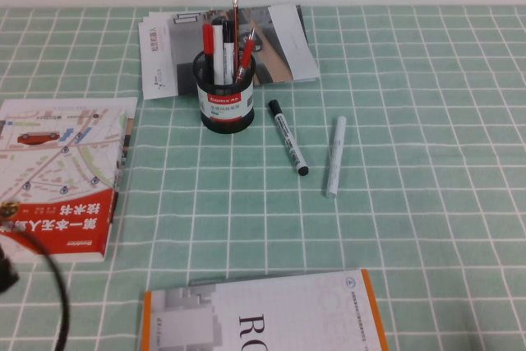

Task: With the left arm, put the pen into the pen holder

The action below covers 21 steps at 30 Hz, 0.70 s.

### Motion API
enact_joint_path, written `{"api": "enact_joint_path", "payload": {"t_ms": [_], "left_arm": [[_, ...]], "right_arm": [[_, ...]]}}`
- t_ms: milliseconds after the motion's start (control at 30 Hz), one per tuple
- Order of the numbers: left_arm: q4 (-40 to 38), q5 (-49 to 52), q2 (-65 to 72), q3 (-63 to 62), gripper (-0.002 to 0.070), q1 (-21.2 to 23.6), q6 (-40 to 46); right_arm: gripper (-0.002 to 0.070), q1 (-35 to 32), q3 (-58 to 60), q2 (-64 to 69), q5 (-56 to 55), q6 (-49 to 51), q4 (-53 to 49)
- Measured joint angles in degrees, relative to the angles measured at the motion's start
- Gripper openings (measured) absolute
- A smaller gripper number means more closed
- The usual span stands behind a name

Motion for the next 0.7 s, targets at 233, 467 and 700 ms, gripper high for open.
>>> {"api": "enact_joint_path", "payload": {"t_ms": [233, 467, 700], "left_arm": [[-6.9, 9.2, 19.2, -16.7, -0.0003, 0.0, 14.8], [-9.7, 10.6, 37.4, -28.6, -0.0003, -7.3, 19.8], [-10.0, 11.5, 53.6, -41.7, -0.0003, -17.3, 19.2]], "right_arm": [[-0.0020, 0.0, 0.0, 0.0, 0.0, 0.0, 0.0], [-0.0020, 0.0, 0.0, 0.0, 0.0, 0.0, 0.0], [-0.0020, 0.0, 0.0, 0.0, 0.0, 0.0, 0.0]]}}
